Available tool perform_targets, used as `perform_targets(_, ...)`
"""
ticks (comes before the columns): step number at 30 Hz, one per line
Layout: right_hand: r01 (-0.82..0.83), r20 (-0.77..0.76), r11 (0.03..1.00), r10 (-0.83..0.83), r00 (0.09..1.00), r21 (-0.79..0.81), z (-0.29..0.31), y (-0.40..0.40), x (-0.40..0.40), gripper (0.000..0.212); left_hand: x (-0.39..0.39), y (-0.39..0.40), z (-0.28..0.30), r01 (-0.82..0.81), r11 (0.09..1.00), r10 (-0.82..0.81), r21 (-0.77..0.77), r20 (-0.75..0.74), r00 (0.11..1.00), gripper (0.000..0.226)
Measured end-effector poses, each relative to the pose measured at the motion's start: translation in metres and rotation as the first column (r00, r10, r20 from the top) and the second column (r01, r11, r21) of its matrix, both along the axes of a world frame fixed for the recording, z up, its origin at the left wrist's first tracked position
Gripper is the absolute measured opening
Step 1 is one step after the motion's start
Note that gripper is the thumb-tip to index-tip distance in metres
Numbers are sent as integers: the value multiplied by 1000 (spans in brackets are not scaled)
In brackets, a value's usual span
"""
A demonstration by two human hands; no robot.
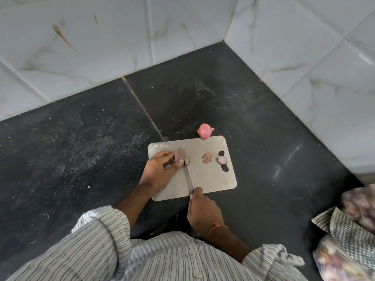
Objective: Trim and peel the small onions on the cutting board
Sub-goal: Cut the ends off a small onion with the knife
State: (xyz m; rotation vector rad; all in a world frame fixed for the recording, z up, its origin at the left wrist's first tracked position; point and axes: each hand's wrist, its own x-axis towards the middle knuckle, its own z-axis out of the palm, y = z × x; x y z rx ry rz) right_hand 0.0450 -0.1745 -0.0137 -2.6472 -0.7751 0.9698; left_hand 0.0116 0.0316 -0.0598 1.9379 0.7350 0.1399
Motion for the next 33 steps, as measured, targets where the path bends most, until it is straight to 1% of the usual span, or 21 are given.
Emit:
perform_targets(3, 8, -8, 1000, -8, 1000, -26, -2, -16, -5, 12, 0, 1, 1, 5, 1000, -5, 2, 4, 1000, 46)
perform_targets(8, 63, 50, 994, -59, 997, -84, -1, -34, 5, 10, 0, 1, 3, -1, 1000, 1, -9, 17, 1000, 39)
perform_targets(14, 172, 103, 984, -166, 981, -50, 0, -52, 20, 16, 1, -1, 7, -12, 999, 15, -51, 56, 998, 27)
perform_targets(18, 214, 119, 977, -213, 970, 5, 2, -58, 25, 19, 1, -2, 10, -31, 996, 34, -82, 44, 998, 28)
perform_targets(21, 232, 94, 970, -238, 967, 69, 4, -60, 28, 19, 2, -1, 11, -38, 996, 41, -83, 33, 999, 35)
perform_targets(23, 234, 46, 966, -240, 970, 112, 6, -60, 31, 21, 1, 0, 10, -48, 994, 51, -97, 30, 998, 41)
perform_targets(26, 329, -75, 927, -320, 944, 179, 7, -62, 34, 24, 1, 0, 8, -43, 992, 47, -115, 34, 998, 43)
perform_targets(27, 333, -83, 922, -323, 943, 199, 7, -63, 36, 24, 1, 0, 7, -38, 992, 42, -117, 33, 999, 45)
perform_targets(29, 291, -45, 934, -288, 957, 208, 5, -66, 41, 23, 0, 1, 6, -34, 991, 38, -129, 28, 999, 48)
perform_targets(33, 284, -35, 939, -283, 959, 196, 3, -68, 47, 22, 1, 1, 5, -46, 987, 48, -157, 14, 999, 44)
